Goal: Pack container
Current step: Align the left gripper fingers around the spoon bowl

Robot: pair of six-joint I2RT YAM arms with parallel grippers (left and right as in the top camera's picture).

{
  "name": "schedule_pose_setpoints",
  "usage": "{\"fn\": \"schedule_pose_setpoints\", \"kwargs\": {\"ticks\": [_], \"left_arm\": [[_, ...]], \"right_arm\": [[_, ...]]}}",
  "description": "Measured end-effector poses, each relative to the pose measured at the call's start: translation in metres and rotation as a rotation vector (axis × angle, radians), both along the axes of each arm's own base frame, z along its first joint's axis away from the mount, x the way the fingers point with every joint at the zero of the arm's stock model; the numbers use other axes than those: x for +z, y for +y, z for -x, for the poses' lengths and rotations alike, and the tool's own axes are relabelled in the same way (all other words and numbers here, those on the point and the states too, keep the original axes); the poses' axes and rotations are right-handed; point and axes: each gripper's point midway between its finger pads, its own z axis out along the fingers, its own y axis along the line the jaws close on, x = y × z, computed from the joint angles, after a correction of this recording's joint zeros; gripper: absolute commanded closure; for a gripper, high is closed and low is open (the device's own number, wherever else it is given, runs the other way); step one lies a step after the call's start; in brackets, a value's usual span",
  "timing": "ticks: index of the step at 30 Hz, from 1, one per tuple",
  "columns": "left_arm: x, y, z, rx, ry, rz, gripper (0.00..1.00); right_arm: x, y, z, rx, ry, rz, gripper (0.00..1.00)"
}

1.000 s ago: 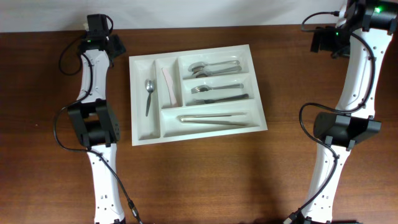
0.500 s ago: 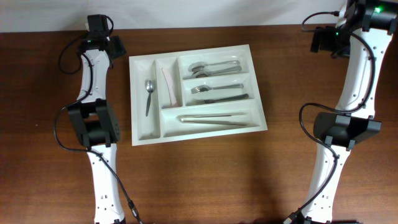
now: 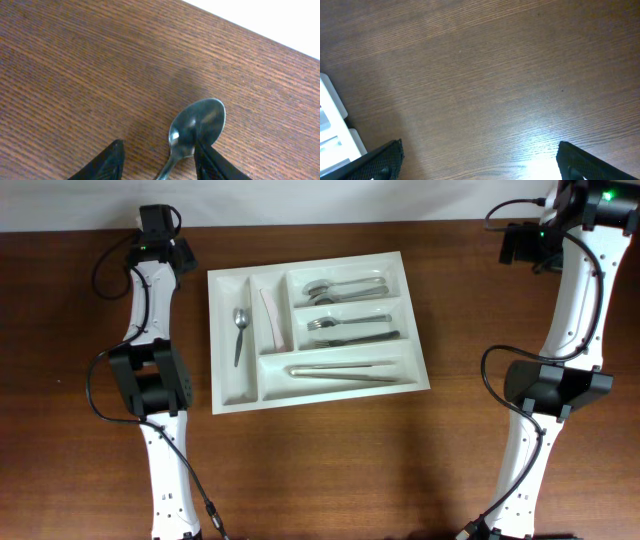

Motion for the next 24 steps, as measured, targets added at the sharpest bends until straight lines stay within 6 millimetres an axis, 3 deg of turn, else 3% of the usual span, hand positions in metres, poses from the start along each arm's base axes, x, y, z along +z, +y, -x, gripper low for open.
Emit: {"fn": "schedule_pose_setpoints", "kwargs": {"ticks": [5, 9, 11, 15, 16, 24], "left_arm": [[0.0, 0.002, -0.001, 0.001, -0.004, -0.005, 0.78], [-0.001, 0.004, 0.0, 0.007, -0.003, -0.003, 0.77], [-0.001, 0.004, 0.0, 0.007, -0.003, -0.003, 0.71], [0.0, -0.001, -0.002, -0.01, -0.011, 0.015, 0.32], [0.0, -0.004, -0.003, -0.019, -0.013, 0.02, 0.28], [-0.001, -0.016, -0.004, -0.147, 0.009, -0.022, 0.19]], "right_arm": [[0.0, 0.0, 0.0, 0.0, 0.0, 0.0, 0.01], [0.0, 0.0, 0.0, 0.0, 0.0, 0.0, 0.01], [0.0, 0.0, 0.0, 0.0, 0.0, 0.0, 0.01], [0.0, 0.0, 0.0, 0.0, 0.0, 0.0, 0.01], [0.0, 0.0, 0.0, 0.0, 0.0, 0.0, 0.01], [0.0, 0.0, 0.0, 0.0, 0.0, 0.0, 0.01]]}}
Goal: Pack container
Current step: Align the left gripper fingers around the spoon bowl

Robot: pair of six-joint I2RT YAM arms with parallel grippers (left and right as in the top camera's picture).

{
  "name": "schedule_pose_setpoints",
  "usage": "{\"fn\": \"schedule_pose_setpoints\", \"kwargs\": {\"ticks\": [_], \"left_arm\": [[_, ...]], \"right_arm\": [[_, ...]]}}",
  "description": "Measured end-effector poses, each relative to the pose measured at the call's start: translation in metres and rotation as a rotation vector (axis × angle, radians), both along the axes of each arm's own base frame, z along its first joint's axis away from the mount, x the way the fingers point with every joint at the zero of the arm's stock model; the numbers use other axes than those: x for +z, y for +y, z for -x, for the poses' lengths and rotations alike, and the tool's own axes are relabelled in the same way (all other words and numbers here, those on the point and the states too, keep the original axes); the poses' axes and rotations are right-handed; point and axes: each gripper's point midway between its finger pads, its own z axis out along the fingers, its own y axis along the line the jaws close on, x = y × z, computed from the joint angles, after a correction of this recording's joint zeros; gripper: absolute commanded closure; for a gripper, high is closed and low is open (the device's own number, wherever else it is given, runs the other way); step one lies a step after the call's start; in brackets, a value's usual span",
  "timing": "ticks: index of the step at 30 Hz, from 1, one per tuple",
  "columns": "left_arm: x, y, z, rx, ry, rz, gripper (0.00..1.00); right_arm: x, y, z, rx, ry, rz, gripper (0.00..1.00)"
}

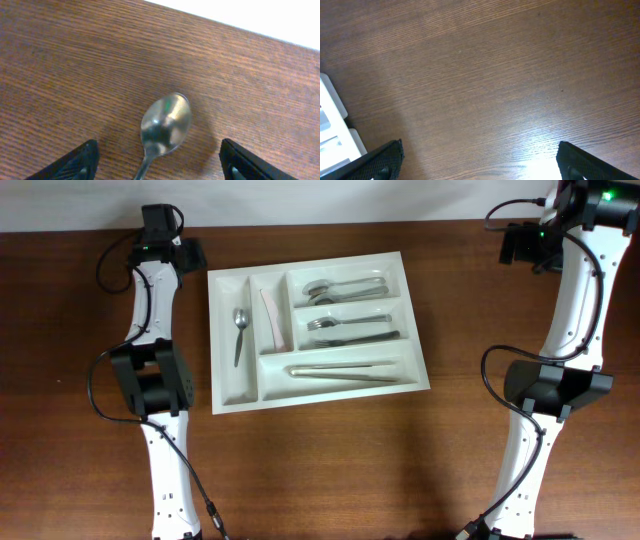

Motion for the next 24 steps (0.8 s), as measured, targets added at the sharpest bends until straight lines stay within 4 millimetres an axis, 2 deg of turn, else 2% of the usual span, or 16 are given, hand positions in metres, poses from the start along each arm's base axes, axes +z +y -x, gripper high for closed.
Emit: {"fn": "schedule_pose_setpoints", "kwargs": {"ticks": [6, 10, 11, 12, 14, 15, 17, 20, 24], "left_arm": [[-0.0007, -0.0022, 0.0009, -0.048, 0.015, -0.051, 0.14], [-0.0004, -0.0017, 0.0006, -0.053, 0.014, -0.058, 0.14], [0.0, -0.0015, 0.0001, -0.053, 0.012, -0.06, 0.17], [0.0004, -0.0012, -0.0003, -0.054, 0.01, -0.063, 0.24], [0.0012, 0.0005, -0.002, -0.052, 0.003, -0.074, 0.54], [0.0012, 0.0014, -0.0027, -0.048, -0.001, -0.077, 0.63], [0.0006, 0.0029, -0.0033, -0.046, -0.002, -0.085, 0.71], [0.0005, 0.0045, -0.0035, -0.047, -0.002, -0.097, 0.73], [0.0003, 0.0066, -0.0031, -0.047, 0.001, -0.108, 0.95]], "right_arm": [[0.0, 0.0, -0.0001, 0.001, 0.0, 0.0, 0.01], [0.0, 0.0, -0.0001, 0.0, 0.0, 0.0, 0.01], [0.0, 0.0, -0.0001, 0.0, 0.0, 0.0, 0.01], [0.0, 0.0, 0.0, 0.0, 0.0, 0.0, 0.01], [0.0, 0.0, -0.0001, 0.0, 0.0, 0.0, 0.01], [0.0, 0.0, -0.0001, 0.0, 0.0, 0.0, 0.01], [0.0, 0.0, -0.0001, 0.0, 0.0, 0.0, 0.01], [0.0, 0.0, 0.0, 0.0, 0.0, 0.0, 0.01], [0.0, 0.0, 0.0, 0.0, 0.0, 0.0, 0.01]]}}
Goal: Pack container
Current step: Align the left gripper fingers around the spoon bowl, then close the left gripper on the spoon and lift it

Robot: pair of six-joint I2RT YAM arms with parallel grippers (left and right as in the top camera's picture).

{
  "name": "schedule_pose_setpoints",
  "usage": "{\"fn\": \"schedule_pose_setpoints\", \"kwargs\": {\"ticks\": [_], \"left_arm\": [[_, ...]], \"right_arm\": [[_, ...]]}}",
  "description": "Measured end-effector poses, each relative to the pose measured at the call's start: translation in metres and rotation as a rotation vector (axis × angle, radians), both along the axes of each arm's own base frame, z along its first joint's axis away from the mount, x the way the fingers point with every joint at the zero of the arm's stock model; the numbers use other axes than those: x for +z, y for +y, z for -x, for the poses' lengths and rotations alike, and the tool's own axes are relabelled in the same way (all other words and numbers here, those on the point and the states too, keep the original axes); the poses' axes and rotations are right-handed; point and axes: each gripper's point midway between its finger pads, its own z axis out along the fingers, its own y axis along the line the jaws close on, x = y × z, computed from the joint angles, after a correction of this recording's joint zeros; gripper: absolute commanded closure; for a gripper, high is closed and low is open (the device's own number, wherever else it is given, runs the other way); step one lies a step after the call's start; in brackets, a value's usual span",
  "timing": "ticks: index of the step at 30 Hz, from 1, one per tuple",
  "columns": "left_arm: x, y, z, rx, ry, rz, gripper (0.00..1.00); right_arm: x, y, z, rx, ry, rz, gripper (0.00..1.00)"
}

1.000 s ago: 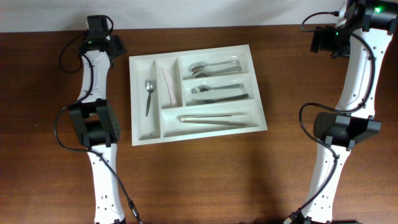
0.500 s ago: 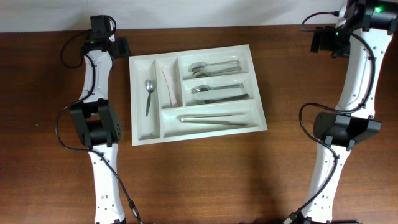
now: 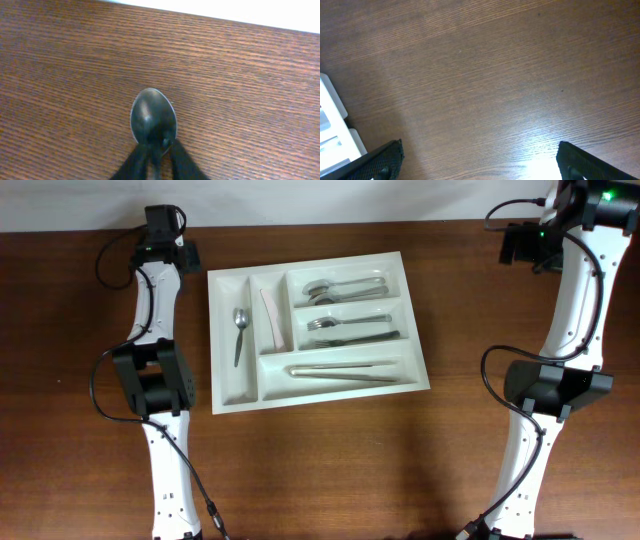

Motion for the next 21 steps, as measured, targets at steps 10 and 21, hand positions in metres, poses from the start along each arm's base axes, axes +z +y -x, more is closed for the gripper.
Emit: {"fn": "schedule_pose_setpoints", "kwargs": {"ticks": [10, 21], "left_arm": [[-0.0001, 0.003, 0.001, 0.005, 0.005, -0.015, 0.98], [-0.0036, 0.0054, 0.0085, 0.017, 0.041, -0.026, 0.98]], "right_arm": [[0.0, 0.0, 0.0, 0.0, 0.0, 0.0, 0.01], [0.0, 0.0, -0.0001, 0.0, 0.0, 0.0, 0.01]]}}
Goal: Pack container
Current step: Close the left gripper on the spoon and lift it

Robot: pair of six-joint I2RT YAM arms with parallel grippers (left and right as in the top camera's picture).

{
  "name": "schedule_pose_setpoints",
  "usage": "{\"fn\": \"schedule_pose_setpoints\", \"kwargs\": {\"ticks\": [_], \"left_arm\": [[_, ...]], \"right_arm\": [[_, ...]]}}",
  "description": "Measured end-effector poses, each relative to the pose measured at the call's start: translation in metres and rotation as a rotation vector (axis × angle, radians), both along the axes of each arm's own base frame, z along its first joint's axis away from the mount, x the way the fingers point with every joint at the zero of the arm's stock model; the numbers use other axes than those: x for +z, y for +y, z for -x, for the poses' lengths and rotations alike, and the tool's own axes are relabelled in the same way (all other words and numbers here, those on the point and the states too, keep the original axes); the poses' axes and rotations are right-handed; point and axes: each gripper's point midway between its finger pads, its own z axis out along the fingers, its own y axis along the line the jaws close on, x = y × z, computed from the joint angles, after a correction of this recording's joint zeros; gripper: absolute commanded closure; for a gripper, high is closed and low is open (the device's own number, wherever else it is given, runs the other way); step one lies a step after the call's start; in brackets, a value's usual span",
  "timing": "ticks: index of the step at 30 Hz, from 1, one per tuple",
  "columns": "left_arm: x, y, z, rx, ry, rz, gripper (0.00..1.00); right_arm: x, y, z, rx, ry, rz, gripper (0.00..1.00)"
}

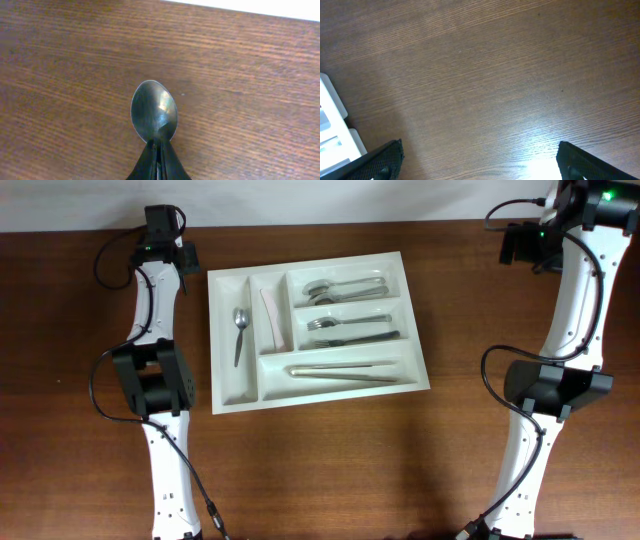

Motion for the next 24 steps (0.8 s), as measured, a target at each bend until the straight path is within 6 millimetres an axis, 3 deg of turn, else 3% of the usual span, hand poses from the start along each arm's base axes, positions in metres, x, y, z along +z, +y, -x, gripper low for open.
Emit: {"fn": "schedule_pose_setpoints", "kwargs": {"ticks": [11, 24], "left_arm": [[-0.002, 0.007, 0.022, 0.057, 0.09, -0.015, 0.98], [0.001, 0.004, 0.035, 0.069, 0.144, -0.018, 0.98]], "right_arm": [[0.0, 0.0, 0.0, 0.0, 0.0, 0.0, 0.01], [0.0, 0.0, 0.0, -0.001, 0.0, 0.0, 0.01]]}}
